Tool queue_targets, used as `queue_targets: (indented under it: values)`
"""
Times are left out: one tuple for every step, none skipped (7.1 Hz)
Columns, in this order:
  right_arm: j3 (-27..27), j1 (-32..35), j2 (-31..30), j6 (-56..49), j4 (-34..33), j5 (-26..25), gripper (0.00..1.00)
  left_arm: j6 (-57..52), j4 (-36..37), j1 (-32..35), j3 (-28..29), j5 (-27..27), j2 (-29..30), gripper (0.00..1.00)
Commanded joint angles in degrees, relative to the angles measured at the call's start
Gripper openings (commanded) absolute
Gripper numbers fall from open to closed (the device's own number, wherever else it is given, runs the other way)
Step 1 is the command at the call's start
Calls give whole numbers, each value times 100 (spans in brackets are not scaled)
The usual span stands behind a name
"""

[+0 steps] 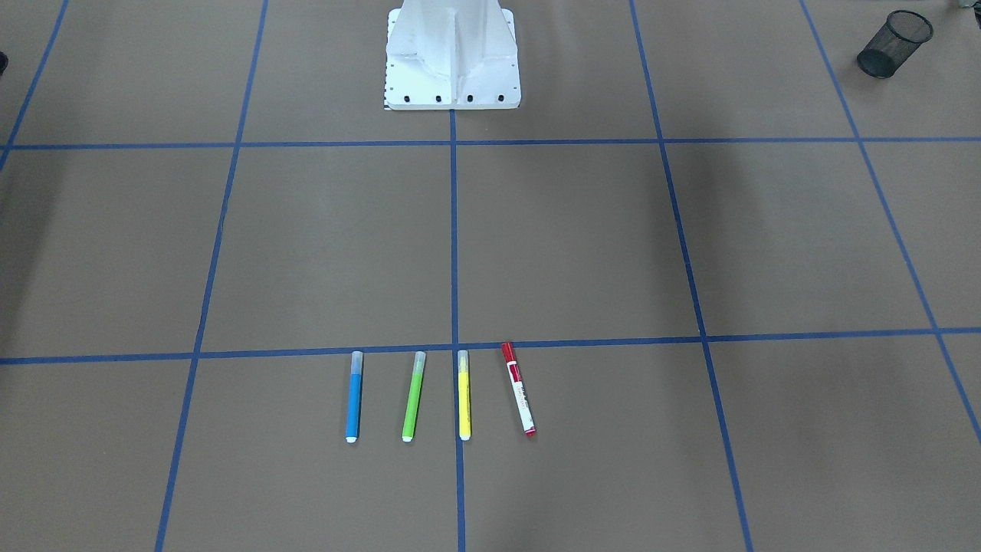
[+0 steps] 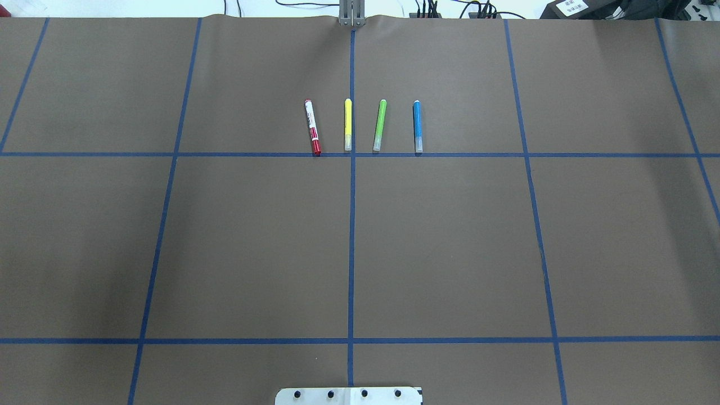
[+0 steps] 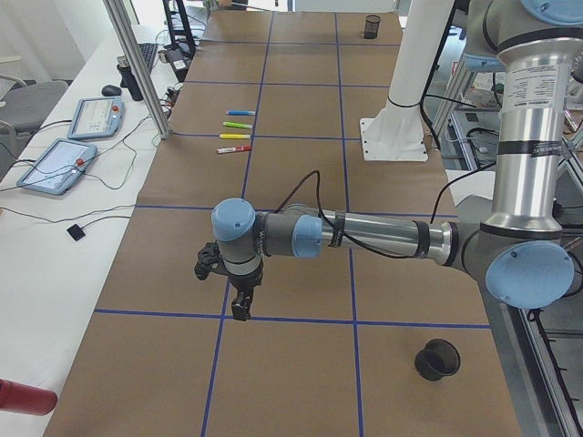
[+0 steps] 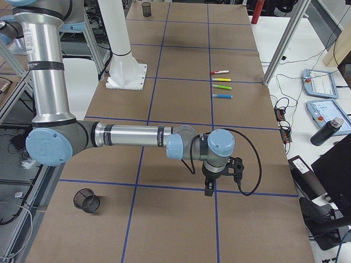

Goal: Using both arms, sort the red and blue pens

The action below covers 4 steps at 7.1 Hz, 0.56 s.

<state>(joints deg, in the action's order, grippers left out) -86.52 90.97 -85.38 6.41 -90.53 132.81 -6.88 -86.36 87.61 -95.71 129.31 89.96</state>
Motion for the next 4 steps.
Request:
queue_targets:
  values:
    - [-127,0,-162,1,9,-71,99,-49,-48,10,-26,-3,-30,100]
    - [-258,0,-277,1,9,-71,99,-59,-48,2,-18,-2,-31,100]
    - [-268,0,-295,-8,9,-79,99,-76,-57,1,17,24,-22,100]
    - [-269,0,-261,-8,1,-62,99,-76,-57,19,-26,33,-39,100]
